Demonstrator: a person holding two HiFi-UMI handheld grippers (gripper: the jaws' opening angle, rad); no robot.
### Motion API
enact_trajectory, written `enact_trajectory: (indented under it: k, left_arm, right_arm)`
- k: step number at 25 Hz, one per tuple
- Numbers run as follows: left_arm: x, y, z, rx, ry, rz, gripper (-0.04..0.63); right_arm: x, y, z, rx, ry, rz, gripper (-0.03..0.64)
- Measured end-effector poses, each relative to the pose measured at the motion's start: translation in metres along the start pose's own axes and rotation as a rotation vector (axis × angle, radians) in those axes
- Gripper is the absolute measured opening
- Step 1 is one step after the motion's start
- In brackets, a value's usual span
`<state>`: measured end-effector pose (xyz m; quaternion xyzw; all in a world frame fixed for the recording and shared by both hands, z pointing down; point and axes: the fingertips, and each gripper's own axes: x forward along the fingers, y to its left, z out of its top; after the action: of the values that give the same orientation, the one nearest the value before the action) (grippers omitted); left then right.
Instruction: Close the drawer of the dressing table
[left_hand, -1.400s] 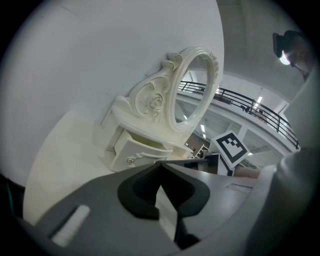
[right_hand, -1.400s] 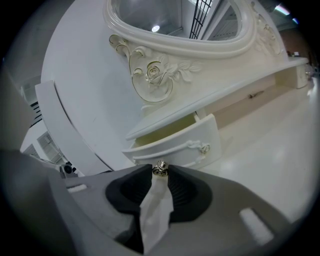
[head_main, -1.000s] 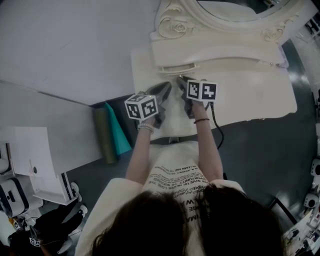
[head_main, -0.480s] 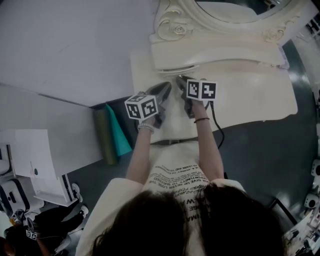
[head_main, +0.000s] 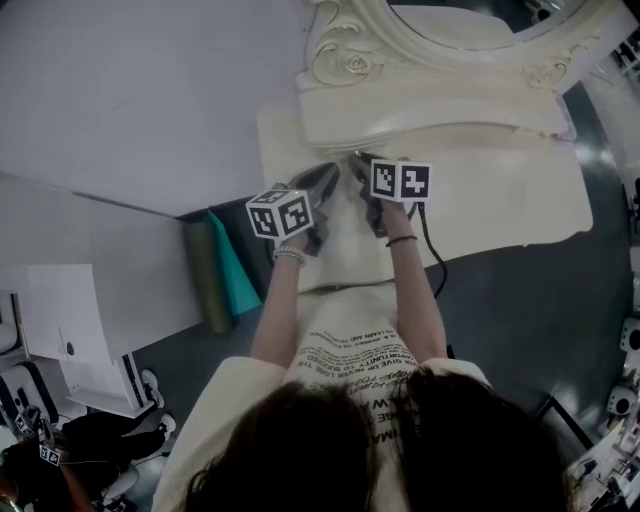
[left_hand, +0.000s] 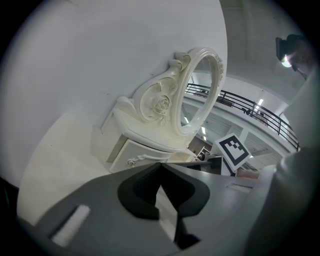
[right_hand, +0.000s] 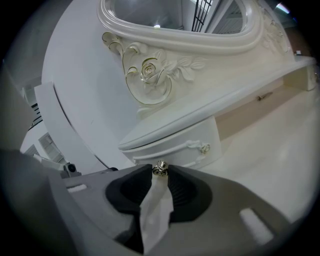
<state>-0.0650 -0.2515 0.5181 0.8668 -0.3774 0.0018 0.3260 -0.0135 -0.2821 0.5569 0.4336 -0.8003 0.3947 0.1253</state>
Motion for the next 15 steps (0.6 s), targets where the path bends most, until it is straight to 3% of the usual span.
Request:
enact_trajectory:
  k: [15]
  left_arm:
    - [0.0096,0.0102,0.0042,-0.012,-0.013,-0.002,0.005]
  right_arm:
    - [0.0086,-0.0054,0.0064,0.000,-0.009,0.016,0.106]
